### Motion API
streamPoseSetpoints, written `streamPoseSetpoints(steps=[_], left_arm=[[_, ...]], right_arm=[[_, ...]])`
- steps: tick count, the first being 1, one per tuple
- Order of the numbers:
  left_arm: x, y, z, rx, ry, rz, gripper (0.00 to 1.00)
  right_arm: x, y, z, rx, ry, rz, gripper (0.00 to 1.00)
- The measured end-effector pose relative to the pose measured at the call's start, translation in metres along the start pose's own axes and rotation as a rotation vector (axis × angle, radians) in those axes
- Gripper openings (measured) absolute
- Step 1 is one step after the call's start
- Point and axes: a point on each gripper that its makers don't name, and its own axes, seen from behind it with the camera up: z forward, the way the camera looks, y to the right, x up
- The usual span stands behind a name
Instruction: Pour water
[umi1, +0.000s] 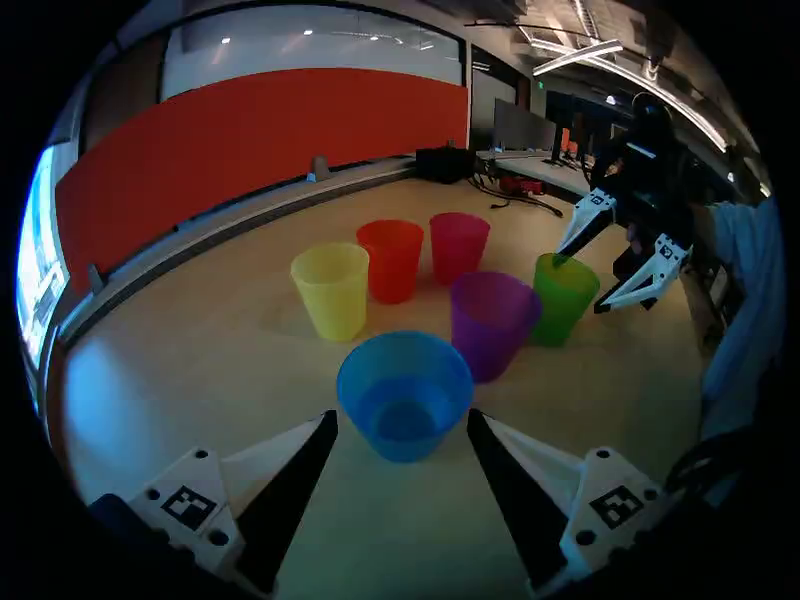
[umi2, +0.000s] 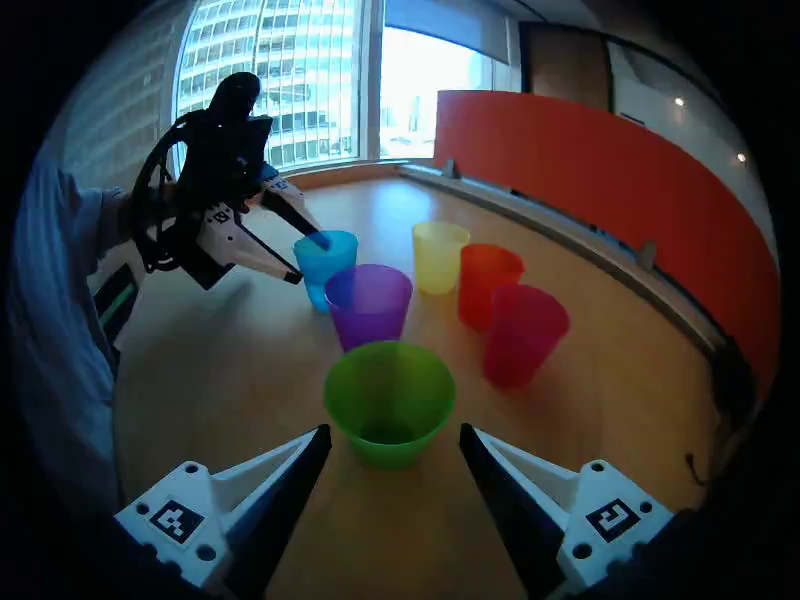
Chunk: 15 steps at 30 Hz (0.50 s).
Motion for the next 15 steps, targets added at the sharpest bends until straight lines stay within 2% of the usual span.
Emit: streamPoseSetpoints(steps=[15], left_arm=[[0.007,-0.001,0.017,-0.02,0.011,-0.003,0.96]], right_arm=[[0.005,-0.002,0.011,0.017,0.002,0.011,1.0]])
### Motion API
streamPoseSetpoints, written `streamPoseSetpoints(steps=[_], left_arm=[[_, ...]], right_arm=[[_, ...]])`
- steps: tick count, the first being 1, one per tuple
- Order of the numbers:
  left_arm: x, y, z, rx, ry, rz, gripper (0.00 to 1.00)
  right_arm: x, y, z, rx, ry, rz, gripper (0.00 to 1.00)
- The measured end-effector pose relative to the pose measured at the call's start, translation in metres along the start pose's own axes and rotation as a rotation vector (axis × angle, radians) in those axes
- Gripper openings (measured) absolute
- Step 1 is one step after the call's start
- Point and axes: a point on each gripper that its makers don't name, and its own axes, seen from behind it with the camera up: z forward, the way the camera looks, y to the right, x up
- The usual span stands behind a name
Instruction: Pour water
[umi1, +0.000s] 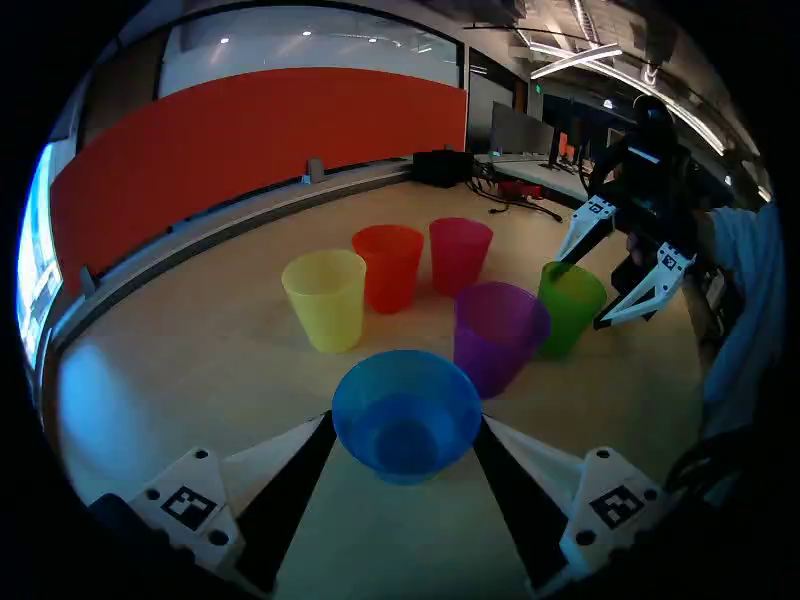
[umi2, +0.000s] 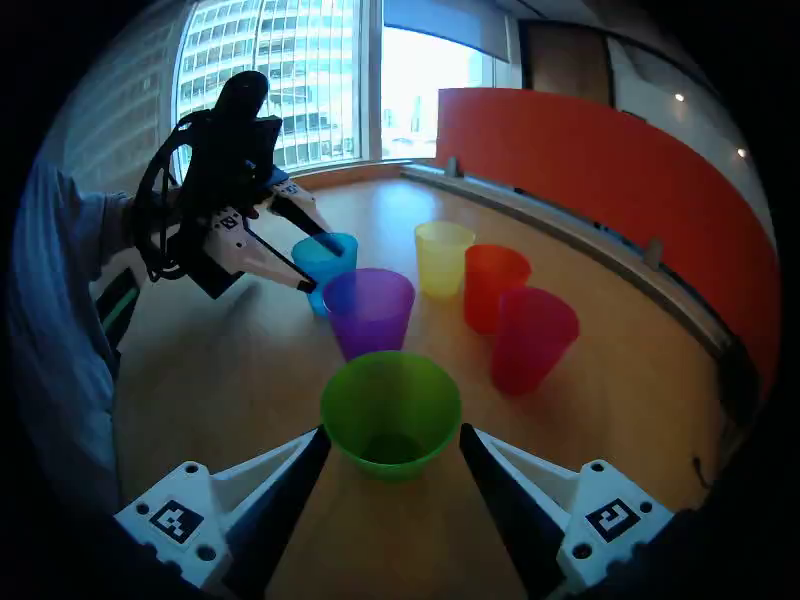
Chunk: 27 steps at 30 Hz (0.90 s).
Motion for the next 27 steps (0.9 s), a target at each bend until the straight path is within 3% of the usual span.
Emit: streamPoseSetpoints(steps=[5,9,27], left_arm=[[0.0018,-0.0001,0.002,-0.005,0.003,0.001,0.96],[0.0031,0.002,0.0016,-0.016,0.005,-0.002,0.89],[0.003,0.0031,0.0005,-0.015,0.006,0.012,0.87]], right_arm=[[-0.0003,0.0004,0.0001,0.002,0.001,0.002,1.0],[-0.0003,0.0007,0.0006,0.004,0.001,0.004,1.0],[0.0063,-0.0014,0.0069,0.01,0.018,0.006,1.0]])
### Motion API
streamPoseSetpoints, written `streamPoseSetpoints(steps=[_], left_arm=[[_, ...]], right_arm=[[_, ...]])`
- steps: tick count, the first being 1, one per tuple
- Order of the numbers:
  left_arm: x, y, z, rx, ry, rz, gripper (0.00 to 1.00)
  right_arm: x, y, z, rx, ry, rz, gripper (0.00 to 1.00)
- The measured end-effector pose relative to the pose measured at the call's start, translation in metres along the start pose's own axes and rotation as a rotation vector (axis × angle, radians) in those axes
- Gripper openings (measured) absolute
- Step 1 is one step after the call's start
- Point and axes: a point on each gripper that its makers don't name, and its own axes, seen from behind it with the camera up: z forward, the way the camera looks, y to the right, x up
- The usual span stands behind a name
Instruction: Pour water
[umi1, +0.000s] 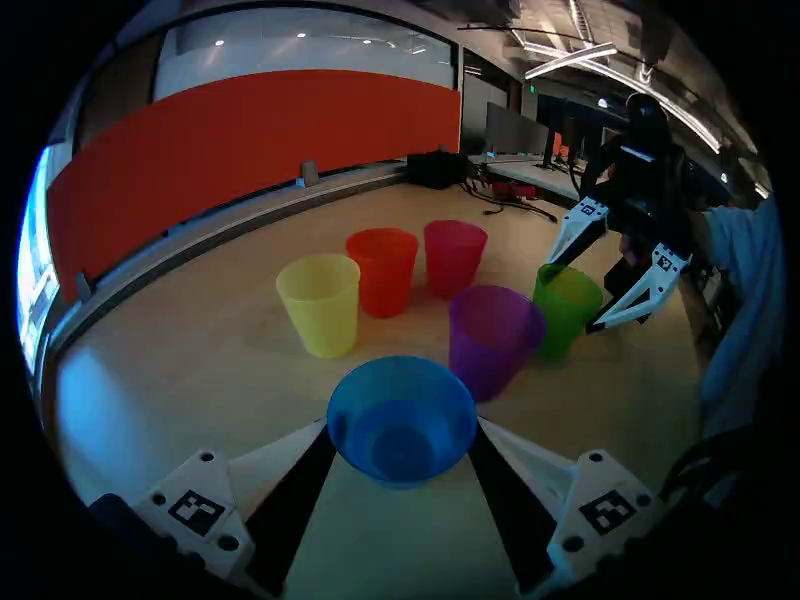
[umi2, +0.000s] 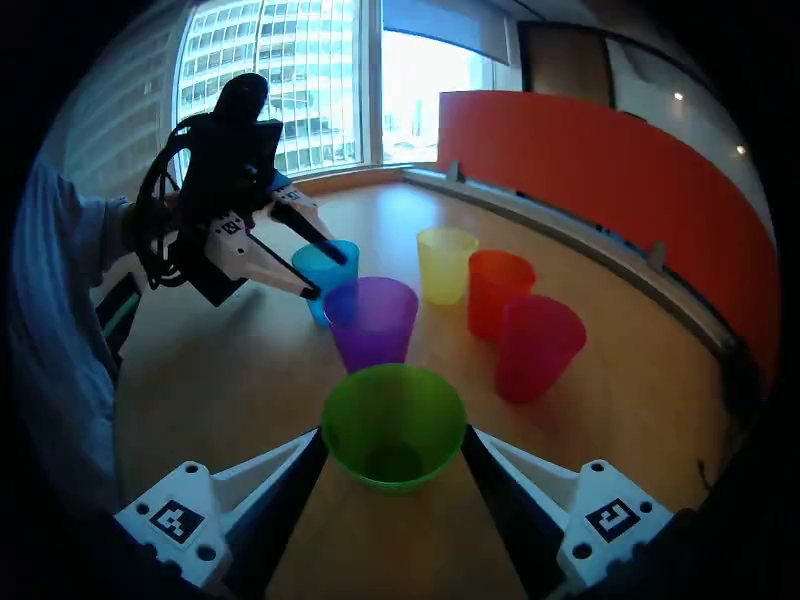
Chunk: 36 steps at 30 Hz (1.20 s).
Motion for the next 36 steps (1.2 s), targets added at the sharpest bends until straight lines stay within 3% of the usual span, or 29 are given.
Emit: streamPoseSetpoints(steps=[7,20,36], left_arm=[[0.0,-0.001,-0.001,0.003,0.002,0.003,0.87],[0.008,-0.005,-0.006,0.015,0.029,-0.007,0.87],[0.057,-0.014,-0.038,0.073,0.163,-0.02,0.87]], right_arm=[[0.002,0.001,0.006,-0.012,0.011,0.007,0.92],[0.012,0.006,0.003,-0.03,0.048,0.026,0.91],[0.061,0.009,-0.024,-0.074,0.162,0.007,0.91]])
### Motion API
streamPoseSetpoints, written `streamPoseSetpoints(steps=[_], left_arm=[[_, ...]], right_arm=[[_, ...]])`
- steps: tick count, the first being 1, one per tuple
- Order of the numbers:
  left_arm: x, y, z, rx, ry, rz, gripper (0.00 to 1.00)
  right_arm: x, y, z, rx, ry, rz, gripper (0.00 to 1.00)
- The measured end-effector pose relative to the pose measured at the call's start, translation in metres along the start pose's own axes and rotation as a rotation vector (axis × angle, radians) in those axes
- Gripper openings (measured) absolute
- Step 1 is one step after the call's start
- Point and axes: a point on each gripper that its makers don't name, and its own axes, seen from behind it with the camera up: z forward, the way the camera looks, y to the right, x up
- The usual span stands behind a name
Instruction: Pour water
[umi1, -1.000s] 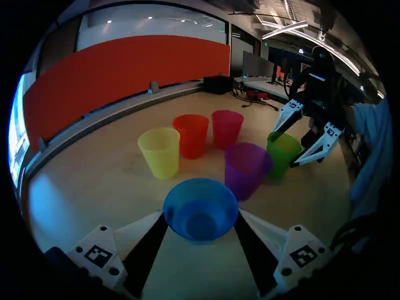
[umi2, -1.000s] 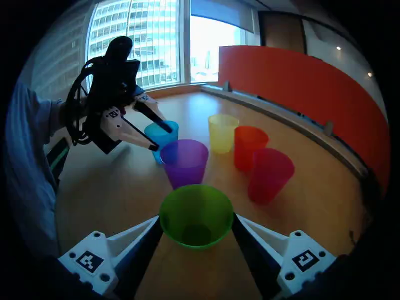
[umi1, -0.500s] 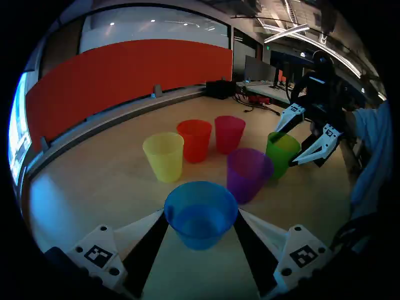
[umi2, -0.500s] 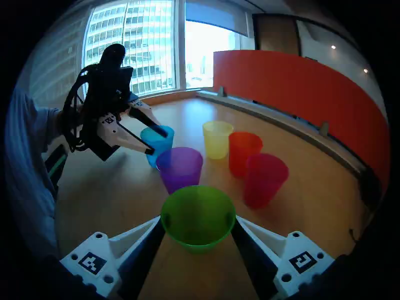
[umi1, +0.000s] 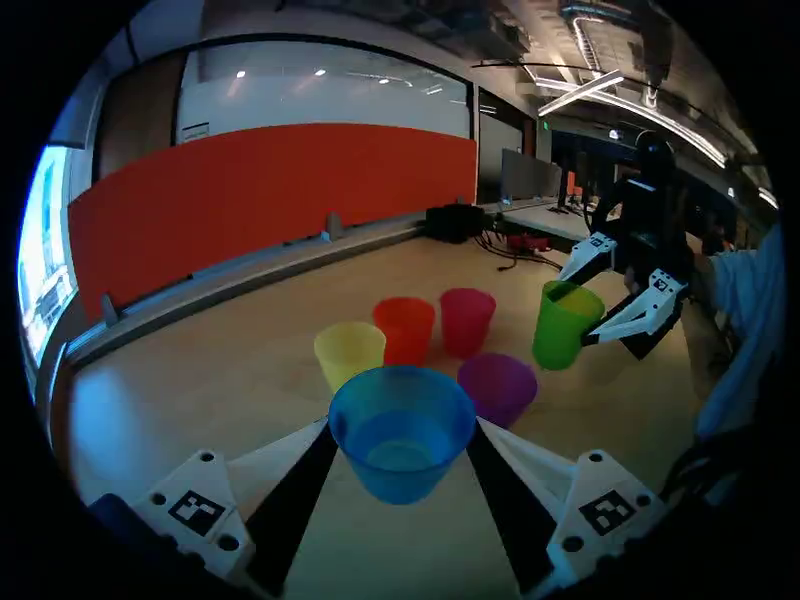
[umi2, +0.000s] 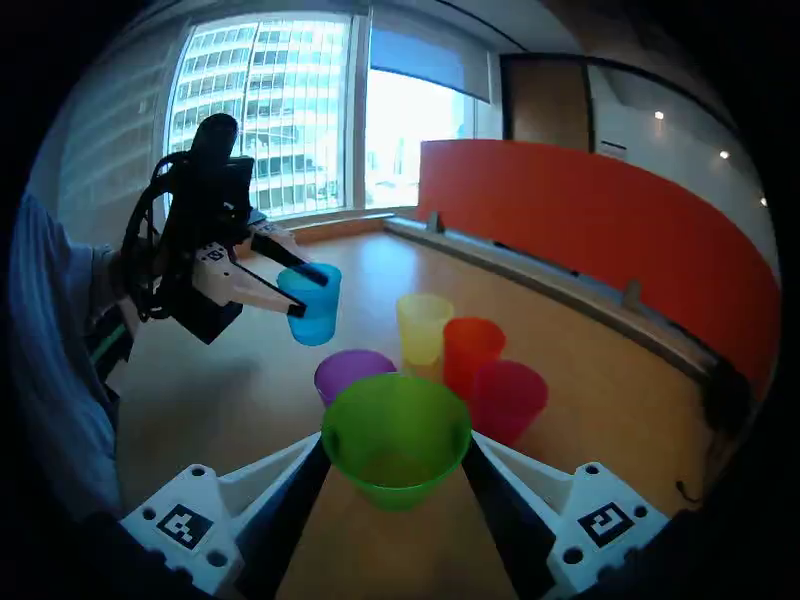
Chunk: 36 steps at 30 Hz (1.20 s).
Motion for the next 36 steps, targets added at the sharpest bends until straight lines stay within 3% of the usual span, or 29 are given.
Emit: streamPoseSetpoints(steps=[18,36], left_arm=[[0.066,0.001,-0.032,0.044,0.153,0.018,0.87],[0.11,0.0,-0.052,0.048,0.263,0.004,0.87]], right_arm=[[0.087,0.0,-0.029,-0.032,0.201,-0.006,0.91],[0.125,0.002,-0.028,-0.035,0.292,-0.007,0.93]])
